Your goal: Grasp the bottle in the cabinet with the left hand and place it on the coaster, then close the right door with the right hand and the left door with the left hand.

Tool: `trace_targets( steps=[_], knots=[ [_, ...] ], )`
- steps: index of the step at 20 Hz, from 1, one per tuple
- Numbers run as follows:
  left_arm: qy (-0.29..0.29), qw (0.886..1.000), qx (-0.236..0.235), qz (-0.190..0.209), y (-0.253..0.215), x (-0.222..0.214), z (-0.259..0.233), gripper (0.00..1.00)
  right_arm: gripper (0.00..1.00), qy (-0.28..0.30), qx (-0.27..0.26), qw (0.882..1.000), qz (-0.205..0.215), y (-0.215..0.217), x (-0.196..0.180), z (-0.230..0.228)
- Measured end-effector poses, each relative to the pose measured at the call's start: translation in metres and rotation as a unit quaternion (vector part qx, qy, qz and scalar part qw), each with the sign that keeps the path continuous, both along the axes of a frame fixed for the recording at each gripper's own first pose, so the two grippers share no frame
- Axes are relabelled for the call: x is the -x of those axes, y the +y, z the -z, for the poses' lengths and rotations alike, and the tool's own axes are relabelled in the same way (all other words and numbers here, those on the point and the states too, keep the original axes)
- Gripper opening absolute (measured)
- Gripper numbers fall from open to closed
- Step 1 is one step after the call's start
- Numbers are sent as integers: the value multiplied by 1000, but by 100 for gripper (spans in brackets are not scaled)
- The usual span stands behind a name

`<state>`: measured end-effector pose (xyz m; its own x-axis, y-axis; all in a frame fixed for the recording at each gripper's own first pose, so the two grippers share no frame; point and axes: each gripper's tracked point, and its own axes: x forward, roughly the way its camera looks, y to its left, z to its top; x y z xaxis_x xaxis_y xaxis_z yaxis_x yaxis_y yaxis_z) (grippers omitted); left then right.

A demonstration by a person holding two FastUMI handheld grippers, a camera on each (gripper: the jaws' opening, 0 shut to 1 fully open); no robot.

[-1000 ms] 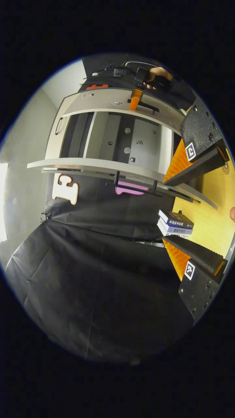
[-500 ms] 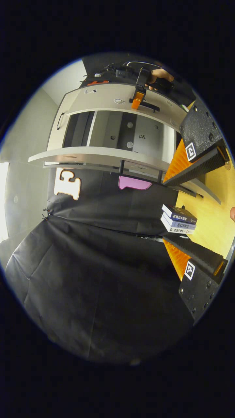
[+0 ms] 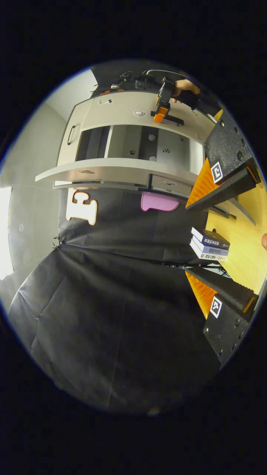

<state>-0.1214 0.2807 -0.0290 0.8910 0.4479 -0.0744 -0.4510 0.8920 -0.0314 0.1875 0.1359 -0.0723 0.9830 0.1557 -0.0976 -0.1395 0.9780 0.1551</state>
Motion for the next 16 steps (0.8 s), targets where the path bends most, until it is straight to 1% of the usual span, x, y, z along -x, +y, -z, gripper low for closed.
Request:
trace_targets(
  steps=[4, 5, 6, 7, 8, 9, 10, 11, 12, 13, 16],
  knots=[
    [-28, 999, -12, 33, -4, -24, -31, 90, 100, -5, 4, 1000, 6, 1, -1, 2],
    [-38, 998, -16, 42, -4, -28, -39, 95, 100, -5, 4, 1000, 8, 1, -3, 2],
    [-47, 997, -20, 51, -5, -34, -49, 95, 100, -6, 4, 1000, 10, 1, -4, 3],
    [-55, 996, -23, 59, -7, -37, -56, 90, 100, -7, 5, 1000, 11, 1, -4, 3],
    [-60, 996, -28, 67, -9, -41, -62, 94, 100, -8, 6, 1000, 13, 2, -4, 4],
    [-63, 995, -33, 74, -9, -45, -66, 94, 100, -9, 6, 1000, 14, 1, -5, 3],
    [-64, 994, -40, 78, -9, -47, -69, 89, 100, -9, 6, 1000, 16, 2, -6, 4],
    [-64, 993, -46, 83, -10, -49, -70, 94, 100, -10, 6, 1000, 18, 2, -7, 5],
    [-63, 993, -50, 88, -11, -52, -72, 89, 96, -11, 7, 1000, 19, 2, -7, 4],
    [-62, 992, -49, 95, -14, -56, -71, 89, 100, -12, 7, 1000, 19, 2, -8, 4],
    [-60, 990, -39, 123, -21, -67, -69, 89, 100, -13, 6, 1000, 18, 2, -7, 5]
  ],
)
